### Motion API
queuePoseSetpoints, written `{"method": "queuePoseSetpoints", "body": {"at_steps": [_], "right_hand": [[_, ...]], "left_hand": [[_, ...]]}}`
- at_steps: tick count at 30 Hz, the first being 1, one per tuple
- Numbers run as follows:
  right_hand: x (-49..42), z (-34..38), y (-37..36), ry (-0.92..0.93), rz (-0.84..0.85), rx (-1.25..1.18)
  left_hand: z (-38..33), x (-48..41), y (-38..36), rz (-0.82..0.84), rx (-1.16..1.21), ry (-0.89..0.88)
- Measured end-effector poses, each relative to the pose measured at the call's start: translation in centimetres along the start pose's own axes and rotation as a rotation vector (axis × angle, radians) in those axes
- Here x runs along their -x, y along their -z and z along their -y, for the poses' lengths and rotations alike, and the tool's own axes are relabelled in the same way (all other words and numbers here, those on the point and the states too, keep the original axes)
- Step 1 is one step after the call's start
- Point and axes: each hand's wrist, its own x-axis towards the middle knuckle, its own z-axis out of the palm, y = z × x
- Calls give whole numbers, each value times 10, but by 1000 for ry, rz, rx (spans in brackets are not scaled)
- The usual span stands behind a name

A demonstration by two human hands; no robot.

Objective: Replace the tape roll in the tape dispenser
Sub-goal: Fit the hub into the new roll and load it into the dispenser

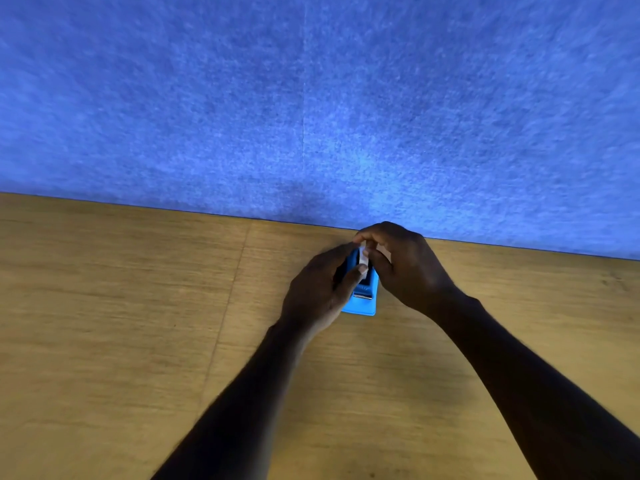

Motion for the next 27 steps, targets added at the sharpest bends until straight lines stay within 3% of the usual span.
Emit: {"method": "queuePoseSetpoints", "body": {"at_steps": [8, 27], "right_hand": [[-4, -1, 3, 38, -76, 28], [-7, 2, 7, 22, -76, 12]], "left_hand": [[2, 0, 1, 24, 6, -31], [-1, -2, 2, 53, 41, -40]]}}
